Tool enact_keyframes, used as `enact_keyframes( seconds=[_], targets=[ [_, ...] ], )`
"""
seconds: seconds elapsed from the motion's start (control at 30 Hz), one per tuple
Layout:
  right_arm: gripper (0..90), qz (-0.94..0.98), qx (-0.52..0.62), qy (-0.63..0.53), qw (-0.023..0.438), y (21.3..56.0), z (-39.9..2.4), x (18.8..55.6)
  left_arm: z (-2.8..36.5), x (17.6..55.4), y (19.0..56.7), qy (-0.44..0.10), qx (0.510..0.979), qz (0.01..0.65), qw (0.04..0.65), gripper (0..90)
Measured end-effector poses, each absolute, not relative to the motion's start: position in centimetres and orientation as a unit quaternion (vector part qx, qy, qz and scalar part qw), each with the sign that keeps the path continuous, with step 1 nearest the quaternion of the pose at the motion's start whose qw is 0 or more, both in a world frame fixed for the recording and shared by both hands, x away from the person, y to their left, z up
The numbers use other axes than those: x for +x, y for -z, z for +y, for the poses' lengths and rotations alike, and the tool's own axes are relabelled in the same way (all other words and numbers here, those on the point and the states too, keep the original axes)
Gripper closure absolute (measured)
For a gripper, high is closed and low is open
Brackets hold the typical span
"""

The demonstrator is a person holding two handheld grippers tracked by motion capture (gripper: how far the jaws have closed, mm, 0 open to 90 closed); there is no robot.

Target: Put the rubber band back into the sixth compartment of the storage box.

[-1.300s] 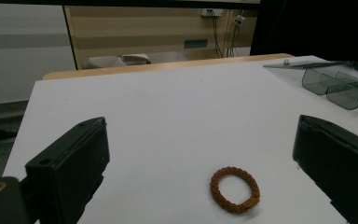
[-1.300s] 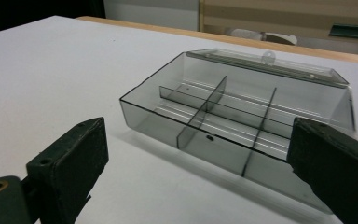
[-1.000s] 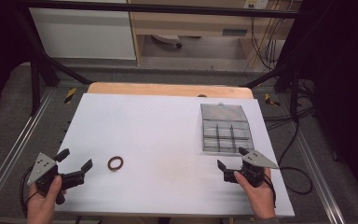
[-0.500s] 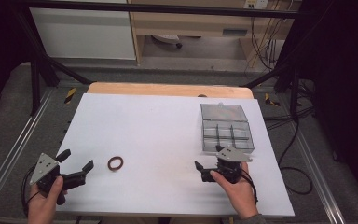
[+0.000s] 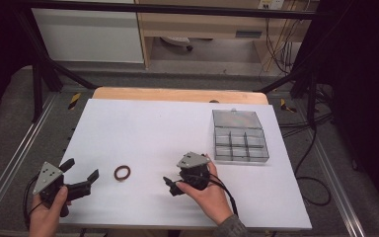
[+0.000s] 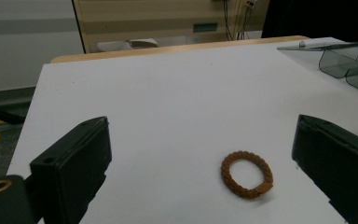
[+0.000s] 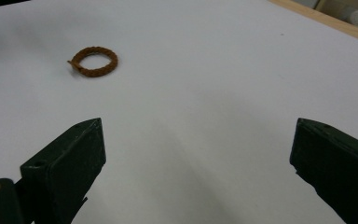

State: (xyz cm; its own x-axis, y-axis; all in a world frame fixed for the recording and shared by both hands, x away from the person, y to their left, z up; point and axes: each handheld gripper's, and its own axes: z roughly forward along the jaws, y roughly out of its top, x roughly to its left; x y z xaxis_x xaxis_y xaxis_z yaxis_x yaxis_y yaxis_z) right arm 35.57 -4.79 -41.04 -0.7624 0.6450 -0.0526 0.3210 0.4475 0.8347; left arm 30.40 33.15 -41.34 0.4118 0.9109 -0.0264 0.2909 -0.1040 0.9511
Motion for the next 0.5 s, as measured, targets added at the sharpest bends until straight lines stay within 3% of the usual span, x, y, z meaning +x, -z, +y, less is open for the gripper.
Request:
enact_keyframes(
  seconds=[0.5],
  targets=[
    [5.3,0.853,0.256,-0.429,0.153,41.3,2.5,36.7,33.7,30.6,41.3,-0.320,0.668,0.454,0.495,5.2]
  ],
)
